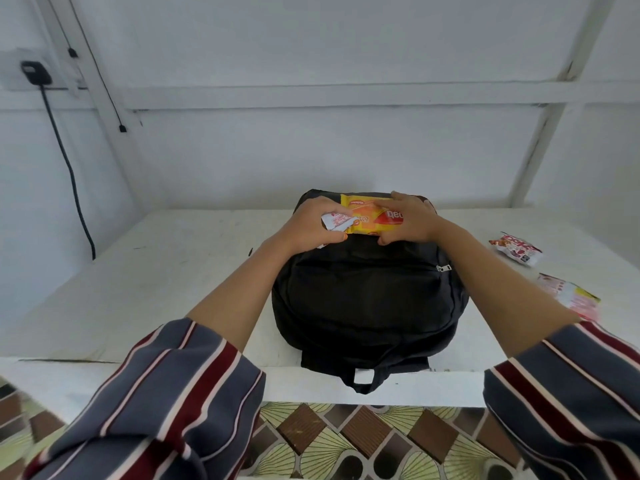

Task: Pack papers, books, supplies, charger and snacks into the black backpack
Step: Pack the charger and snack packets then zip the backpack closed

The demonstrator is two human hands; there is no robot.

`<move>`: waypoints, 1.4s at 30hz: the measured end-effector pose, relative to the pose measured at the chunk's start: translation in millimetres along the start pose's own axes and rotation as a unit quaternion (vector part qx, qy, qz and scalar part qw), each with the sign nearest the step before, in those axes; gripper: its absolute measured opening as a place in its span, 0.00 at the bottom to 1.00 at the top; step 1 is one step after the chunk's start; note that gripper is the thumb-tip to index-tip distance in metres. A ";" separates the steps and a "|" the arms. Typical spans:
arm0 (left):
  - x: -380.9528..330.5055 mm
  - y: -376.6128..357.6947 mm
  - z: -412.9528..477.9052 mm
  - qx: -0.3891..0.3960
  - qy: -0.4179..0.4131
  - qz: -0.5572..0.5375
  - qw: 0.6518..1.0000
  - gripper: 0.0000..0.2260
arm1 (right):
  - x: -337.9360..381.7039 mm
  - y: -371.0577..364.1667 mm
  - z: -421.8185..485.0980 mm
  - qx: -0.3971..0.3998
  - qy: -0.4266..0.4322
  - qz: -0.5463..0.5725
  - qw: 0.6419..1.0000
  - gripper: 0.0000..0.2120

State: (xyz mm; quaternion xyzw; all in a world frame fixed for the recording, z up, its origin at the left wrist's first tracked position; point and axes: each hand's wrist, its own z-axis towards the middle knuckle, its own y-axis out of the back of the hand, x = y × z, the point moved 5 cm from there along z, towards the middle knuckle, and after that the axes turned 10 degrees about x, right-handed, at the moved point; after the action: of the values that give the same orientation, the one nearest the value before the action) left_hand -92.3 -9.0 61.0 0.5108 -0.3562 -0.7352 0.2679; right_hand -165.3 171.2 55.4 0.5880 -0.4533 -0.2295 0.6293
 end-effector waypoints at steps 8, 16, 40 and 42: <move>-4.0 1.6 -1.2 -0.012 -0.005 -0.015 1.000 0.18 | -1.4 -1.5 -3.9 -0.004 0.013 0.005 1.000 0.43; -12.7 6.9 -5.2 -0.037 -0.014 -0.070 0.997 0.21 | 30.2 1.7 -23.6 -0.044 0.098 0.118 0.987 0.40; -13.8 -24.8 -23.4 0.024 -0.053 -0.028 0.998 0.09 | 26.8 -17.6 -78.9 -0.089 0.167 0.207 0.960 0.18; -5.7 -32.0 -25.1 0.065 -0.045 0.007 0.997 0.10 | 22.8 -20.4 -82.8 -0.084 0.165 0.196 0.963 0.18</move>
State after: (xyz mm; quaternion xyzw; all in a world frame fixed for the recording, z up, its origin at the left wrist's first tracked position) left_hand -67.7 8.4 33.0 0.4909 -0.4184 -0.7308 0.2234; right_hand -79.7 192.4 51.4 0.4625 -0.4284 -0.0387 0.7753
